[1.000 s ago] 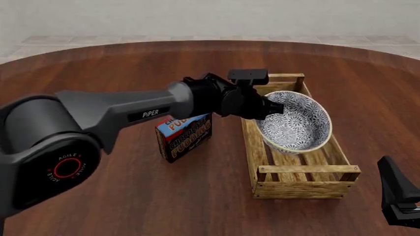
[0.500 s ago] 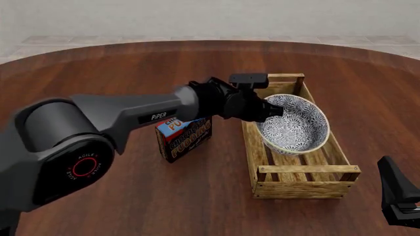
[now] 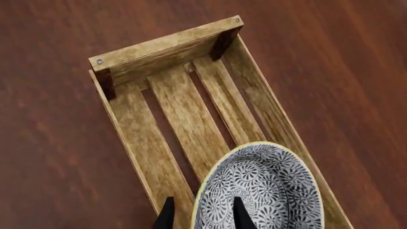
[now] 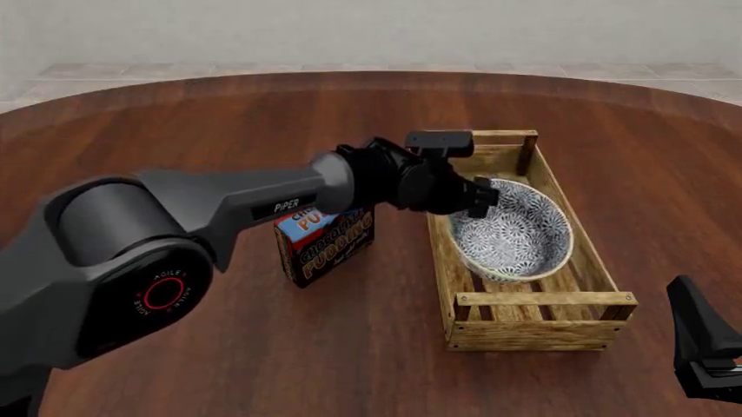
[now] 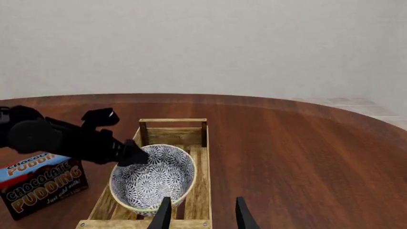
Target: Pick up the bowl on the left and put it in the tray.
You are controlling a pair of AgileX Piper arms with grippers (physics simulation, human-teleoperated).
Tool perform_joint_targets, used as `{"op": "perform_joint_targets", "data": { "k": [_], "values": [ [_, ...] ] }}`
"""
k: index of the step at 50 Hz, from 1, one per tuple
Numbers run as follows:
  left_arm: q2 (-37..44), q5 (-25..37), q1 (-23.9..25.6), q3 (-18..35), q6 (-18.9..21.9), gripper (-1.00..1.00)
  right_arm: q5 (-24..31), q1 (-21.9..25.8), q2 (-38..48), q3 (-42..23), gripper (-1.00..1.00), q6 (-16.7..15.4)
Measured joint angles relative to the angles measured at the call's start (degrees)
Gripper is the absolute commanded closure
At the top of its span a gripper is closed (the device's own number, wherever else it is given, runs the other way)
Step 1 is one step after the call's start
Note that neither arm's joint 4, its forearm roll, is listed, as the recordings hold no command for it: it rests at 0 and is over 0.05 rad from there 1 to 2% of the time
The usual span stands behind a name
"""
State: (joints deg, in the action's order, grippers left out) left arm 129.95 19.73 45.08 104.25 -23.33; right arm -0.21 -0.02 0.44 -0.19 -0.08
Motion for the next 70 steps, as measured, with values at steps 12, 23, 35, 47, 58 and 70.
{"op": "perform_joint_targets", "data": {
  "k": [12, 23, 35, 47, 58, 70],
  "values": [
    [0.2, 0.9, -0.5, 1.2, 1.0, -1.0, 0.0, 0.0, 0.0, 0.0, -1.0, 0.0],
    [0.1, 1.2, -0.7, 1.2, 1.5, -1.0, 0.0, 0.0, 0.0, 0.0, -1.0, 0.0],
    [-2.8, 1.3, -0.5, -0.7, 1.9, -1.0, 0.0, 0.0, 0.0, 0.0, -1.0, 0.0],
    [-7.3, 0.9, 0.0, -3.9, 2.2, -1.0, 0.0, 0.0, 0.0, 0.0, -1.0, 0.0],
    [-12.0, 0.2, 0.6, -7.5, 2.6, -1.0, 0.0, 0.0, 0.0, 0.0, -1.0, 0.0],
    [-17.3, -0.7, 1.0, -11.7, 2.8, -1.0, 0.0, 0.0, 0.0, 0.0, -1.0, 0.0]
  ]
}}
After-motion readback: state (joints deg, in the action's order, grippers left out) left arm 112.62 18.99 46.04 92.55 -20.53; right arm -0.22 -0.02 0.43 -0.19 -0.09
